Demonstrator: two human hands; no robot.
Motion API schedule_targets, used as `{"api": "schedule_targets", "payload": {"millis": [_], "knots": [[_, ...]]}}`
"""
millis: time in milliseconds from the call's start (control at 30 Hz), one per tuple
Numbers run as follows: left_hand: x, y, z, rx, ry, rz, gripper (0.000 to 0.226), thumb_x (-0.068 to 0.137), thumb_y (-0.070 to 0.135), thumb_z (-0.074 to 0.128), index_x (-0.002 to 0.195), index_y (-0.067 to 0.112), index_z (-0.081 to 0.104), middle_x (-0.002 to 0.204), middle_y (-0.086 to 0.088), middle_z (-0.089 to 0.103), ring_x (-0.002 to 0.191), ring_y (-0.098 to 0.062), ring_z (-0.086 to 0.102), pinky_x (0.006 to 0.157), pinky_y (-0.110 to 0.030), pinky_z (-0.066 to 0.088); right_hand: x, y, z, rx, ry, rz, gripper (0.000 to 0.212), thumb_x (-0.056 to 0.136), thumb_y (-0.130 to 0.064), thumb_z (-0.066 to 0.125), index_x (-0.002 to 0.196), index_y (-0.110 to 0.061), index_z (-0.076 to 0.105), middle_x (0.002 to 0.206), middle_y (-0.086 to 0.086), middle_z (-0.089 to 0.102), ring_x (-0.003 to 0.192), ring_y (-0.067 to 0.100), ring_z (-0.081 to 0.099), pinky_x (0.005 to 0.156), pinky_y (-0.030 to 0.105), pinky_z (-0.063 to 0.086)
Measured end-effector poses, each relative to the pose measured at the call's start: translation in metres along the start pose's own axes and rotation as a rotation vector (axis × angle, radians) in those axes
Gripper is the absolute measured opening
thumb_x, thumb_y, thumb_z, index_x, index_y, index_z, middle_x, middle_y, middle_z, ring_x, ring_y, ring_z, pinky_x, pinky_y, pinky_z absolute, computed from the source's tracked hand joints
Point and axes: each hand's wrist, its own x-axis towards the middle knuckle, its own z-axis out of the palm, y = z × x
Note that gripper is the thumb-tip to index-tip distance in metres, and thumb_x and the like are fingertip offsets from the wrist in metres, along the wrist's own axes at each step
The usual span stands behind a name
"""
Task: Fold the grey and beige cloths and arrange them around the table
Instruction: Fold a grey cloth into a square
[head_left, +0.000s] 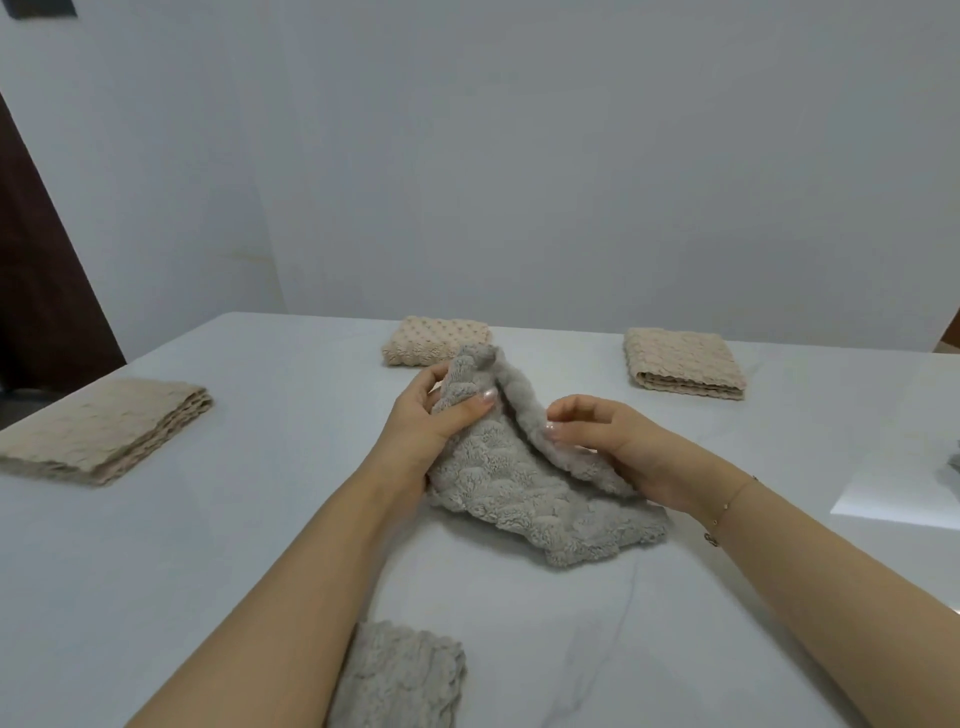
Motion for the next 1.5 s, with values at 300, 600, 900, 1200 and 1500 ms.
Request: {"api": "schedule_targets", "payload": {"millis": [300, 600, 900, 1200, 1500], "knots": [[-0.001, 0.001, 0.006, 0.002, -0.057, -0.036, 0.014, 0.09, 0.028, 0.059, 0.1, 0.021, 0.067, 0.096, -0.006, 0.074, 0.087, -0.019, 0.071, 0.075, -0.031, 0.058, -0.003, -0.001, 0.015, -0.304, -0.062, -0.151, 0.057, 0.077, -0.014, 0.077, 0.128, -0.027, 0.055, 0.123, 0.007, 0.063, 0.106, 0.026, 0.061, 0.1, 0.041, 0.048], [-0.003, 0.007, -0.005, 0.121, -0.005, -0.06, 0.017, 0.086, 0.028, 0.065, 0.095, 0.013, 0.068, 0.086, -0.003, 0.076, 0.079, -0.016, 0.072, 0.063, -0.023, 0.057, -0.011, -0.026, 0.006, -0.09, 0.25, -0.327, 0.019, 0.088, -0.023, 0.062, 0.071, -0.022, 0.068, 0.051, -0.01, 0.056, 0.044, 0.005, 0.045, 0.048, 0.018, 0.038], [-0.003, 0.023, -0.032, 0.402, -0.022, 0.059, 0.035, 0.073, 0.039, 0.072, 0.09, 0.009, 0.068, 0.083, 0.004, 0.068, 0.077, -0.006, 0.063, 0.069, -0.012, 0.046, -0.019, -0.048, -0.021, 0.054, 0.38, -0.366, 0.057, 0.074, -0.046, 0.072, 0.093, 0.007, 0.063, 0.075, 0.016, 0.054, 0.069, 0.024, 0.049, 0.071, 0.036, 0.044], [-0.01, 0.057, -0.043, 0.059, -0.071, 0.067, 0.035, 0.064, 0.035, 0.074, 0.09, 0.011, 0.073, 0.087, -0.005, 0.074, 0.075, -0.014, 0.069, 0.064, -0.021, 0.055, -0.036, -0.069, -0.037, 0.099, 0.609, -0.37, 0.024, 0.088, -0.025, 0.064, 0.069, -0.01, 0.065, 0.058, 0.003, 0.069, 0.051, 0.02, 0.066, 0.052, 0.026, 0.054], [-0.005, 0.089, -0.017, 0.38, 0.082, 0.128, 0.012, 0.086, 0.027, 0.066, 0.079, 0.018, 0.069, 0.068, 0.003, 0.049, 0.046, -0.006, 0.036, 0.043, -0.014, 0.027, -0.059, -0.085, -0.06, 0.053, 0.688, -0.426, 0.021, 0.084, -0.022, 0.069, 0.072, -0.006, 0.067, 0.052, -0.002, 0.065, 0.044, 0.01, 0.059, 0.045, 0.019, 0.047]]}}
